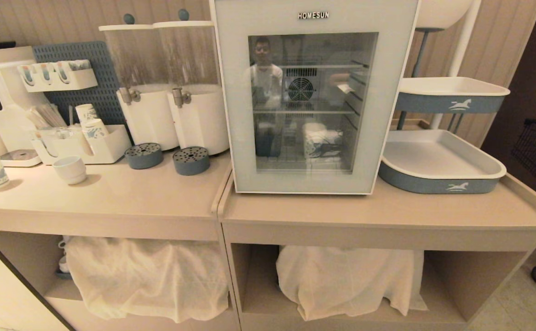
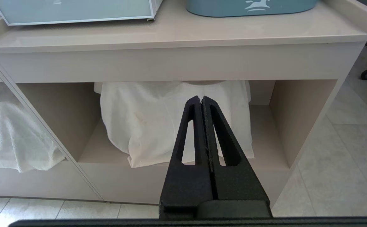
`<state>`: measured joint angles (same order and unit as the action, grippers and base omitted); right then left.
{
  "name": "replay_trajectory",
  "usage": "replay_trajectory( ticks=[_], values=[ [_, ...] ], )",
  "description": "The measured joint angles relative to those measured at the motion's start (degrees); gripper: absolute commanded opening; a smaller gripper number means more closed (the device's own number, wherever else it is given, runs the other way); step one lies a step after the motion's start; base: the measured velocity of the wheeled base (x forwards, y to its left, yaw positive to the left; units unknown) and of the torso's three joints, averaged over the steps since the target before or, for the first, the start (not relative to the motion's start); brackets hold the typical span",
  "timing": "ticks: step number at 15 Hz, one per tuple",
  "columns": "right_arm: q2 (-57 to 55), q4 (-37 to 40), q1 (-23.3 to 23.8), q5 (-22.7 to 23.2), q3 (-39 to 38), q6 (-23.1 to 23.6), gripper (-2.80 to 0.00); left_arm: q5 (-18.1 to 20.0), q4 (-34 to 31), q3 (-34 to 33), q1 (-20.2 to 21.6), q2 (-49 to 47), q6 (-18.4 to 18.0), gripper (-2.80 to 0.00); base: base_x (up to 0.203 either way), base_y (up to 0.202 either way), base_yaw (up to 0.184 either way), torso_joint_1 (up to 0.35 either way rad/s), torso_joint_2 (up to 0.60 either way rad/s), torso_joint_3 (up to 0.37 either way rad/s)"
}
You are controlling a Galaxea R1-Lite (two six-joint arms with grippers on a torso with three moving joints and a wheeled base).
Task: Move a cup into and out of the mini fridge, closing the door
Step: Open the freezer door
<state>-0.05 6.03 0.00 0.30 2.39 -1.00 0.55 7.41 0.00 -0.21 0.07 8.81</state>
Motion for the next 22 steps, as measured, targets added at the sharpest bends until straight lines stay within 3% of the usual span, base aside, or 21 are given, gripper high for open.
replay_trajectory(
  ticks=[22],
  values=[
    [0.0, 0.0, 0.0, 0.0, 0.0, 0.0, -2.8, 0.0, 0.0, 0.0, 0.0, 0.0, -0.6, -2.8, 0.0, 0.0, 0.0, 0.0, 0.0, 0.0]
  ],
)
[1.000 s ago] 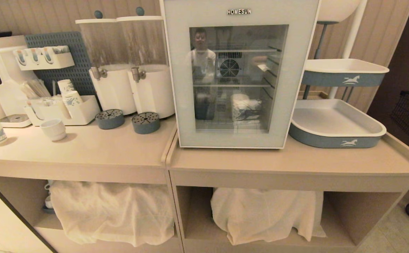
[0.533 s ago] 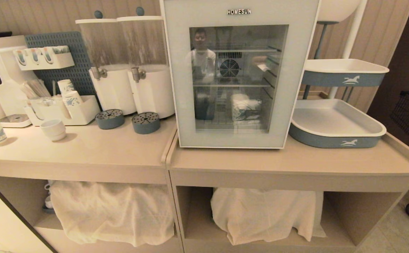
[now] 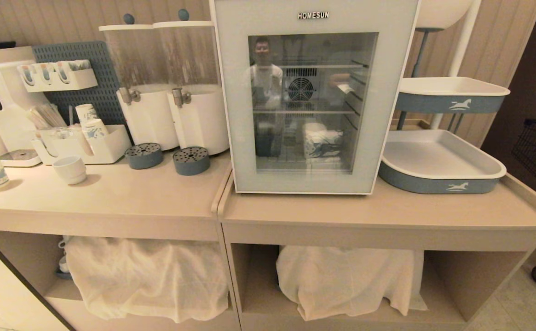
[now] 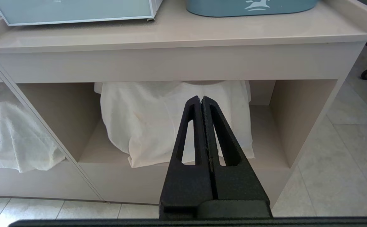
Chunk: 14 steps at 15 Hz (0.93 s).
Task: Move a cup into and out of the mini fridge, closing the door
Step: Open the freezer door
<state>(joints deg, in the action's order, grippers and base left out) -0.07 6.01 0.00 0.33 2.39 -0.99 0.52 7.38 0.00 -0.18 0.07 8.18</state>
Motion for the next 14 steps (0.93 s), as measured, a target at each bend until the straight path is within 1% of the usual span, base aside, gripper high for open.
replay_trajectory(
  ticks=[13, 14],
  values=[
    [0.0, 0.0, 0.0, -0.1, 0.0, -0.1, -2.8, 0.0, 0.0, 0.0, 0.0, 0.0, 0.1, -2.8, 0.0, 0.0, 0.0, 0.0, 0.0, 0.0],
    [0.0, -0.1, 0.0, -0.1, 0.0, -0.1, -2.8, 0.0, 0.0, 0.0, 0.0, 0.0, 0.1, -2.8, 0.087, 0.0, -0.003, 0.001, 0.0, 0.007]
  ],
)
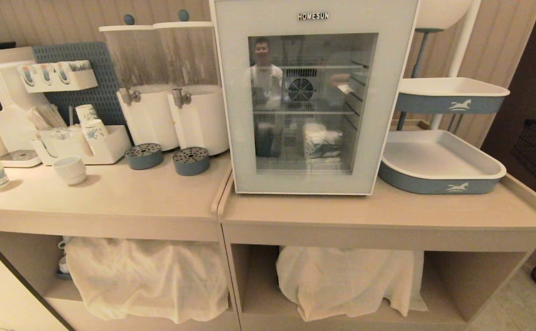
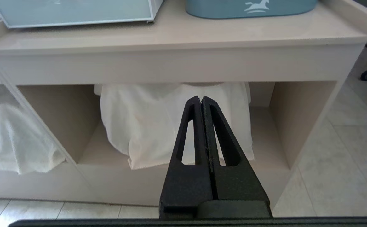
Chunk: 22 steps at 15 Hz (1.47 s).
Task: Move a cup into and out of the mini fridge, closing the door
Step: Open the freezer door
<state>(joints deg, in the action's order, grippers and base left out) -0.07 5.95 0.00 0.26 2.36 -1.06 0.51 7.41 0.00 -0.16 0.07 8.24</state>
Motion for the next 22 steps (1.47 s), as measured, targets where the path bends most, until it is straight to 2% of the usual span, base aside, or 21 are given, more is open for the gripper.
replay_trajectory(
  ticks=[6, 22],
  values=[
    [0.0, 0.0, 0.0, 0.0, 0.0, 0.0, -2.8, 0.0, 0.0, 0.0, 0.0, 0.0, 0.5, -2.8, 0.165, 0.0, 0.002, 0.001, 0.0, 0.002],
    [0.0, 0.0, 0.0, 0.0, 0.0, -0.1, -2.8, 0.0, 0.0, 0.0, 0.0, 0.0, 0.4, -2.8, 0.0, 0.0, 0.0, 0.0, 0.0, 0.0]
  ],
)
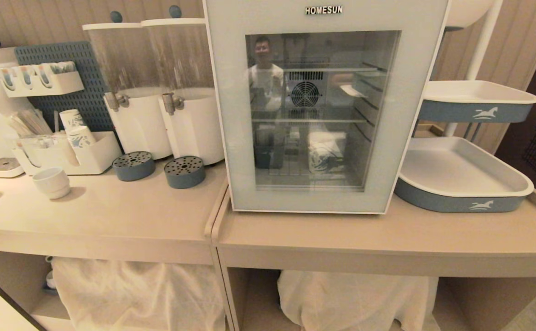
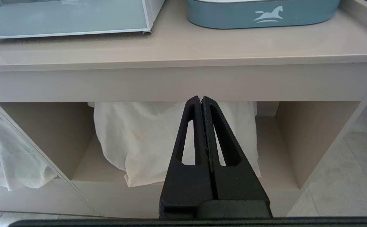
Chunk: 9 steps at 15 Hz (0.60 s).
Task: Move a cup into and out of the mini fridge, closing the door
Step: Open the freezer door
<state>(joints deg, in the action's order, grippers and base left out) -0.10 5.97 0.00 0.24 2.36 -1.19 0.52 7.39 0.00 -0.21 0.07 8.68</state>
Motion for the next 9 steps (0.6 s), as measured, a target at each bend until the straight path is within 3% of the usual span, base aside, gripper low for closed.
replay_trajectory(
  ticks=[4, 9],
  values=[
    [0.0, 0.0, 0.0, 0.0, 0.0, 0.0, -2.8, 0.0, 0.0, 0.0, 0.0, 0.0, -0.6, -2.8, 0.0, 0.0, 0.0, 0.0, 0.0, 0.0],
    [0.0, 0.0, 0.0, 0.0, 0.0, 0.0, -2.8, 0.0, 0.0, 0.0, 0.0, 0.0, -0.2, -2.8, 0.103, 0.0, 0.001, 0.003, 0.0, 0.0]
  ],
)
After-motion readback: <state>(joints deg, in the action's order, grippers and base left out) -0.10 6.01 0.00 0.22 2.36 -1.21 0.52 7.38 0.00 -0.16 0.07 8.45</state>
